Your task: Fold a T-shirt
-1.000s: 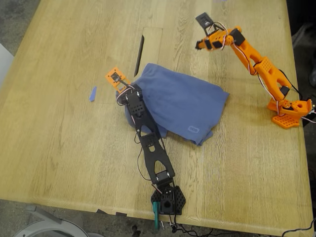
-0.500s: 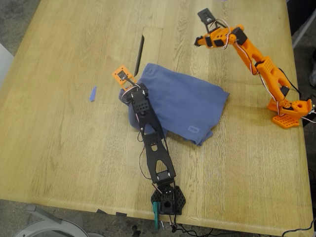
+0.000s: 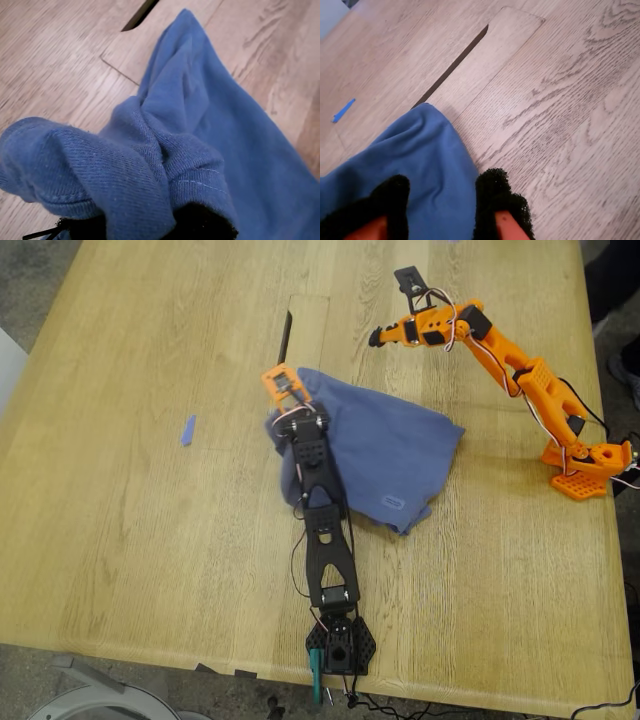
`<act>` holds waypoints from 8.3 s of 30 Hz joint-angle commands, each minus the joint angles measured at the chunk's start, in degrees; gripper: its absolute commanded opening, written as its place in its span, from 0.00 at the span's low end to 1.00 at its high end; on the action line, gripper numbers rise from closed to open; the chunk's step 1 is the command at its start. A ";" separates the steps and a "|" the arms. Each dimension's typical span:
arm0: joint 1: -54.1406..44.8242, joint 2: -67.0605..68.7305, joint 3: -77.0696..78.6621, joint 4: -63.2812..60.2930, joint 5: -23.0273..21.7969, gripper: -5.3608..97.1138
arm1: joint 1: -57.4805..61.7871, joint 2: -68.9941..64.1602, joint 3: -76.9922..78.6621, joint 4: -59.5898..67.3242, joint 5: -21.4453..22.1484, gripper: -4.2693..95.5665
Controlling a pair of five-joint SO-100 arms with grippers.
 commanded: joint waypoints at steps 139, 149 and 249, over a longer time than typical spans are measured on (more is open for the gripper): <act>44.47 87.80 132.54 -34.80 -4.75 0.05 | -24.96 80.77 114.08 13.62 17.58 0.04; 53.09 86.84 138.34 -40.52 -4.57 0.05 | -32.96 89.74 126.65 14.24 20.30 0.04; 38.67 73.56 122.17 -51.77 -1.41 0.16 | -35.33 72.77 112.50 -27.16 17.31 0.04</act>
